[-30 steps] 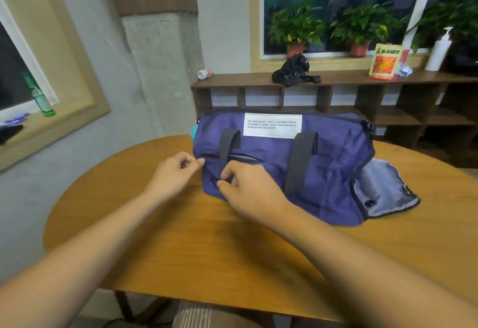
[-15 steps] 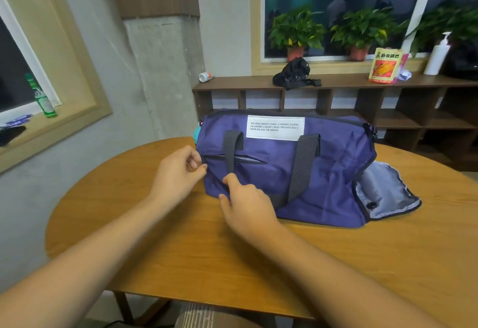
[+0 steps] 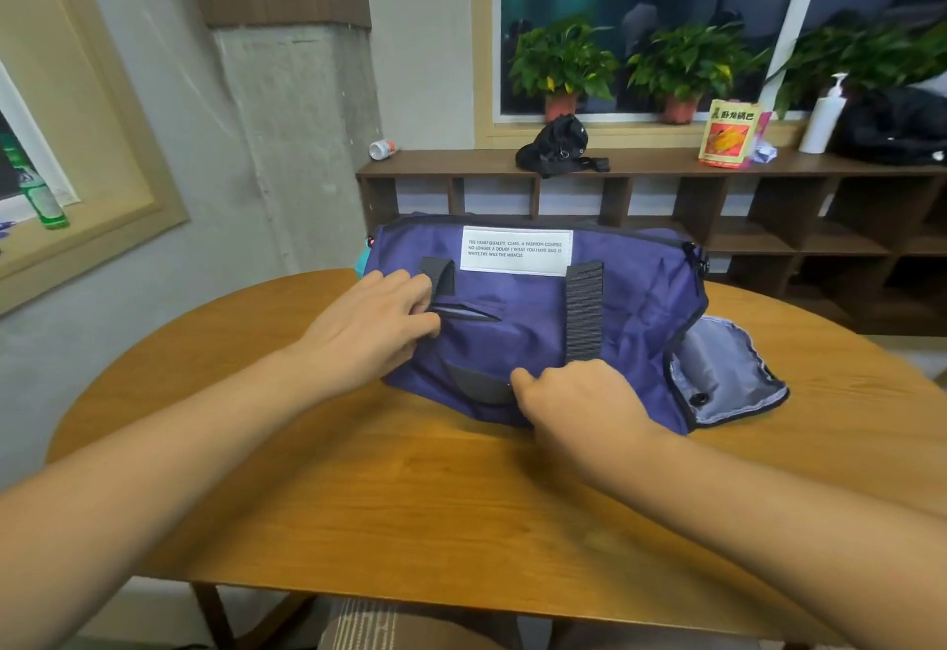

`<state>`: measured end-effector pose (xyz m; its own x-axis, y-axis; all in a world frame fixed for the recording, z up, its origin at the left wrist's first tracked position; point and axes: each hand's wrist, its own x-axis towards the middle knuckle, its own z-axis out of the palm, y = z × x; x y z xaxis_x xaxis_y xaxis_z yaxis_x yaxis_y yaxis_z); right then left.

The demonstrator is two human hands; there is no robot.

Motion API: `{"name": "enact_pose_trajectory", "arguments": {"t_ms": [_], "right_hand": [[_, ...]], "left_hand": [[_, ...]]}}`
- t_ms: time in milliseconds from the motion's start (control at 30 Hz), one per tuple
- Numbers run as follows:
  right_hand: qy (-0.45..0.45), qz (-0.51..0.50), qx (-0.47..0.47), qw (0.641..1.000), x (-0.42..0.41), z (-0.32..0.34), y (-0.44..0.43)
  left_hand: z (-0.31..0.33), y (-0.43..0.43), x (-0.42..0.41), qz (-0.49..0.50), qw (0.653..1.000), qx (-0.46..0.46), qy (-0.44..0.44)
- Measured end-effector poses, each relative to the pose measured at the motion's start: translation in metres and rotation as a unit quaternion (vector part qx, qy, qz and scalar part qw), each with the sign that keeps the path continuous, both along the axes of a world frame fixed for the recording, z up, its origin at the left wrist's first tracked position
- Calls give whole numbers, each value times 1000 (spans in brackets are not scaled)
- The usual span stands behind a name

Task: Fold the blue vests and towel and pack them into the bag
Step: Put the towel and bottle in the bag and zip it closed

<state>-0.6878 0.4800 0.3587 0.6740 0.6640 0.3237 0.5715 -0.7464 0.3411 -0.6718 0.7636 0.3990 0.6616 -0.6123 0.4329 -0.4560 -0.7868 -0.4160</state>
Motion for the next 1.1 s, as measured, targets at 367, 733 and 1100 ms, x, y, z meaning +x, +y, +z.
{"name": "enact_pose_trajectory", "arguments": {"t_ms": [367, 733, 1100], "right_hand": [[-101, 52, 81, 990, 24, 113, -44], [34, -19, 351, 936, 155, 166, -29], [74, -100, 265, 956, 142, 142, -15]], "left_hand": [[77, 16, 12, -19, 938, -337, 77], [104, -2, 127, 34, 863, -491, 112], [85, 1, 129, 90, 833, -536, 105]]}}
